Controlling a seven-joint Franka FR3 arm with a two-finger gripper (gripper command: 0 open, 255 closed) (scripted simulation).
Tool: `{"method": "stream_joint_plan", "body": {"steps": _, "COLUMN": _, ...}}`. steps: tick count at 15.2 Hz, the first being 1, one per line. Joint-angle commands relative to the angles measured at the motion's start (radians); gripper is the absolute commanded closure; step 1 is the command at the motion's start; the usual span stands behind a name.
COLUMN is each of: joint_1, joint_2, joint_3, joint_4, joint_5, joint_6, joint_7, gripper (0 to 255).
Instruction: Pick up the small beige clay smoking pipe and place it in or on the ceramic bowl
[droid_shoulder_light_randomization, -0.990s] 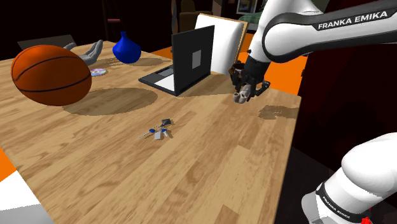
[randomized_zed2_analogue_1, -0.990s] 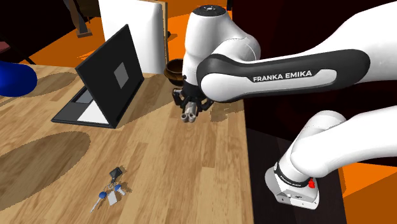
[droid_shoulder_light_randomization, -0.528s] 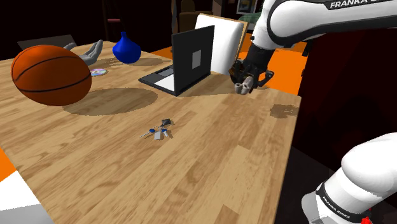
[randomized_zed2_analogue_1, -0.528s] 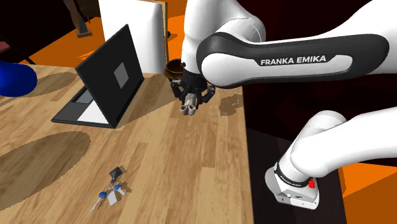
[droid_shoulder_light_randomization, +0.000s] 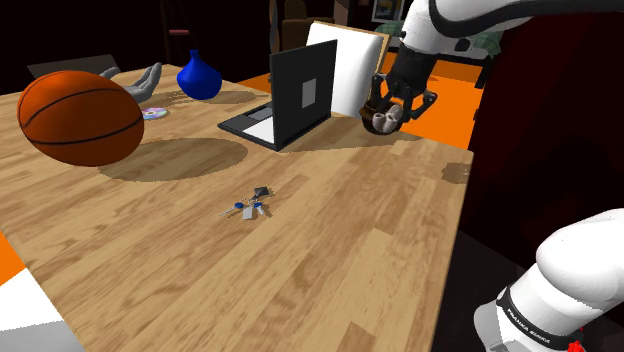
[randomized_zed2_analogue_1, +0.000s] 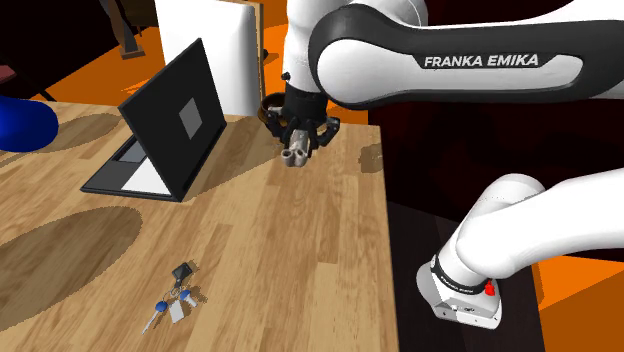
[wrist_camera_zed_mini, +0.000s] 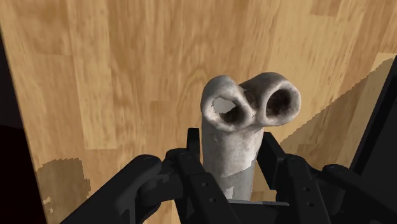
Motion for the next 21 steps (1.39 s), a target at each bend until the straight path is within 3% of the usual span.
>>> {"method": "stream_joint_plan", "body": {"steps": 1, "joint_1": -0.002, "joint_2": 0.002, "joint_3": -0.005, "joint_4": 0.029, "joint_5": -0.004, "joint_6": -0.028, "joint_7": 0.000, "gripper": 255}}
{"method": "stream_joint_plan", "body": {"steps": 11, "joint_1": -0.095, "joint_2": 0.242, "joint_3": -0.086, "joint_4": 0.206, "joint_5": -0.088, "joint_6": 0.020, "joint_7": -0.126, "gripper": 255}}
{"method": "stream_joint_plan", "body": {"steps": 21, "joint_1": -0.166, "joint_2": 0.553, "joint_3": -0.149, "joint_4": 0.514, "joint_5": -0.161, "joint_6": 0.009, "joint_7": -0.232, "gripper": 255}}
